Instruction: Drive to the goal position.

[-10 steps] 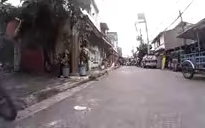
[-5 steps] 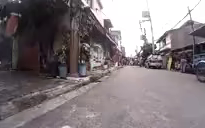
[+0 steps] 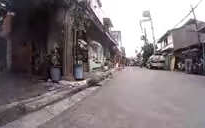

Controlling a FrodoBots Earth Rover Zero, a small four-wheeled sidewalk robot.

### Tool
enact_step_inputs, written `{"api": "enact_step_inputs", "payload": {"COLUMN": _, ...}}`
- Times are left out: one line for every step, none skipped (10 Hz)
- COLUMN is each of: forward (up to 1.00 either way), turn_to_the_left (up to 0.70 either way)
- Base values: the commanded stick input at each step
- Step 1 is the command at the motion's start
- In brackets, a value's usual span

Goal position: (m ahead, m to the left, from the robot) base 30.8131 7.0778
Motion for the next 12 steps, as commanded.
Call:
{"api": "enact_step_inputs", "payload": {"forward": 1.0, "turn_to_the_left": -0.27}}
{"api": "enact_step_inputs", "payload": {"forward": 1.0, "turn_to_the_left": -0.05}}
{"api": "enact_step_inputs", "payload": {"forward": 1.0, "turn_to_the_left": 0.0}}
{"api": "enact_step_inputs", "payload": {"forward": 1.0, "turn_to_the_left": 0.0}}
{"api": "enact_step_inputs", "payload": {"forward": 1.0, "turn_to_the_left": 0.0}}
{"api": "enact_step_inputs", "payload": {"forward": 1.0, "turn_to_the_left": 0.24}}
{"api": "enact_step_inputs", "payload": {"forward": 1.0, "turn_to_the_left": 0.27}}
{"api": "enact_step_inputs", "payload": {"forward": 1.0, "turn_to_the_left": 0.27}}
{"api": "enact_step_inputs", "payload": {"forward": 1.0, "turn_to_the_left": 0.27}}
{"api": "enact_step_inputs", "payload": {"forward": 1.0, "turn_to_the_left": 0.27}}
{"api": "enact_step_inputs", "payload": {"forward": 1.0, "turn_to_the_left": 0.05}}
{"api": "enact_step_inputs", "payload": {"forward": 1.0, "turn_to_the_left": 0.0}}
